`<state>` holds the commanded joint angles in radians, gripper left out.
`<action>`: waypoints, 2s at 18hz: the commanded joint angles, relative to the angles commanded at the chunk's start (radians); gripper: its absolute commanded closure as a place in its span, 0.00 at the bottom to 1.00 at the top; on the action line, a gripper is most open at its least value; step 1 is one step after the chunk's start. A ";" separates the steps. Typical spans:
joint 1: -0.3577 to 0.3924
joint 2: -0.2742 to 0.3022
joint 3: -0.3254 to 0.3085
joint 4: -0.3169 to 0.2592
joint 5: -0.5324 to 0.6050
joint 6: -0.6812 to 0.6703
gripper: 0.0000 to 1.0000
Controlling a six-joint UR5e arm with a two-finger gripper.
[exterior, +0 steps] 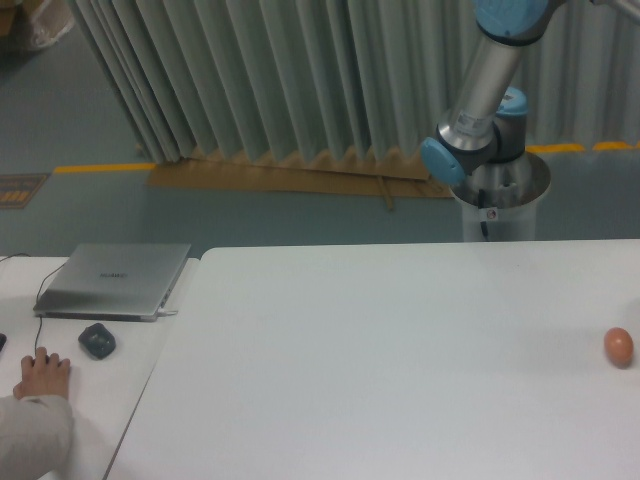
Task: Place the red pepper on the table
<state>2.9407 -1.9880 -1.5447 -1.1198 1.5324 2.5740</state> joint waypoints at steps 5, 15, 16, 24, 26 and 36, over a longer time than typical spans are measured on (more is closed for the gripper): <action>0.002 -0.015 -0.005 0.002 0.003 0.008 0.00; 0.018 -0.025 0.000 0.005 0.008 0.021 0.00; 0.018 -0.029 -0.002 0.005 0.008 0.021 0.00; 0.014 -0.034 -0.005 0.023 0.044 0.012 0.38; 0.012 -0.034 -0.003 0.023 0.049 0.012 0.41; 0.003 0.006 -0.009 -0.017 0.061 0.002 0.41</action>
<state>2.9437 -1.9820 -1.5539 -1.1364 1.5938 2.5756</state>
